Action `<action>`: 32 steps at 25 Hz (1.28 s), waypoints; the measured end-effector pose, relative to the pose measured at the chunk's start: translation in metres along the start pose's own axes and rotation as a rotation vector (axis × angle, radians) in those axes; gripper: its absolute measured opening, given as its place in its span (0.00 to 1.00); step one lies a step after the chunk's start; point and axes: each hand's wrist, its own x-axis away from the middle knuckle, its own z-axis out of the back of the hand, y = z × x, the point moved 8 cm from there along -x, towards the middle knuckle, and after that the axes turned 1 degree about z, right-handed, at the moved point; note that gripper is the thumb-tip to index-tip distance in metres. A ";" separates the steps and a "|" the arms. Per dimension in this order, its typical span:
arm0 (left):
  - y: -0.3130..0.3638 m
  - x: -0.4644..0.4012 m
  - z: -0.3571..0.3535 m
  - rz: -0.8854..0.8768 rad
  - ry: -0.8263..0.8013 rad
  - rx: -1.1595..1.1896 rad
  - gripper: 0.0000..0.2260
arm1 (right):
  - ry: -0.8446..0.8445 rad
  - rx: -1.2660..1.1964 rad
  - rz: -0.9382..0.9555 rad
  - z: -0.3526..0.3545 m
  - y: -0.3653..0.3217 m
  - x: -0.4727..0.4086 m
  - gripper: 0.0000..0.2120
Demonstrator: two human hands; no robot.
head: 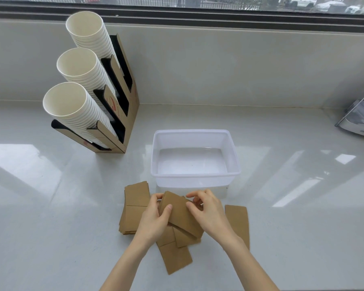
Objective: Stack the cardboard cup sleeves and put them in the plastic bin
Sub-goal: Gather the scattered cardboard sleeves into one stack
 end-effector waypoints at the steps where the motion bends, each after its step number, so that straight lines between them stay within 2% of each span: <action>1: 0.000 0.000 0.001 -0.002 0.006 -0.008 0.08 | 0.026 -0.014 -0.051 0.005 0.009 0.002 0.12; 3: 0.001 0.000 0.005 0.000 0.016 -0.011 0.08 | 0.132 0.077 -0.187 0.023 0.036 0.009 0.16; 5: 0.001 0.000 0.009 0.003 0.027 -0.005 0.08 | 0.198 0.290 -0.373 0.042 0.064 0.019 0.24; 8: -0.001 -0.002 0.012 0.017 0.042 -0.006 0.08 | 0.152 0.451 -0.616 0.050 0.092 0.034 0.38; 10: -0.002 -0.003 0.012 0.023 0.043 -0.009 0.08 | 0.106 0.508 -0.686 0.044 0.099 0.039 0.43; 12: -0.001 -0.003 0.010 0.022 0.040 -0.009 0.08 | 0.103 0.527 -0.682 0.037 0.102 0.039 0.43; 16: 0.000 -0.003 0.012 0.025 0.043 -0.015 0.08 | 0.096 0.468 -0.626 0.030 0.098 0.031 0.35; 19: -0.001 -0.003 0.014 0.026 0.049 -0.022 0.08 | 0.076 0.325 -0.542 0.026 0.091 0.025 0.34; 22: 0.001 -0.003 0.013 0.017 0.049 -0.017 0.08 | 0.042 0.076 -0.304 0.021 0.062 0.017 0.35; 24: 0.001 -0.003 0.012 0.015 0.049 -0.016 0.07 | -0.035 0.005 -0.130 0.015 0.034 0.015 0.34; 28: 0.004 0.001 0.004 0.021 0.018 0.034 0.07 | -0.184 0.079 0.107 -0.008 -0.003 0.017 0.31; 32: 0.006 0.004 -0.002 0.048 -0.004 0.133 0.05 | -0.197 0.156 0.205 -0.023 -0.018 0.016 0.30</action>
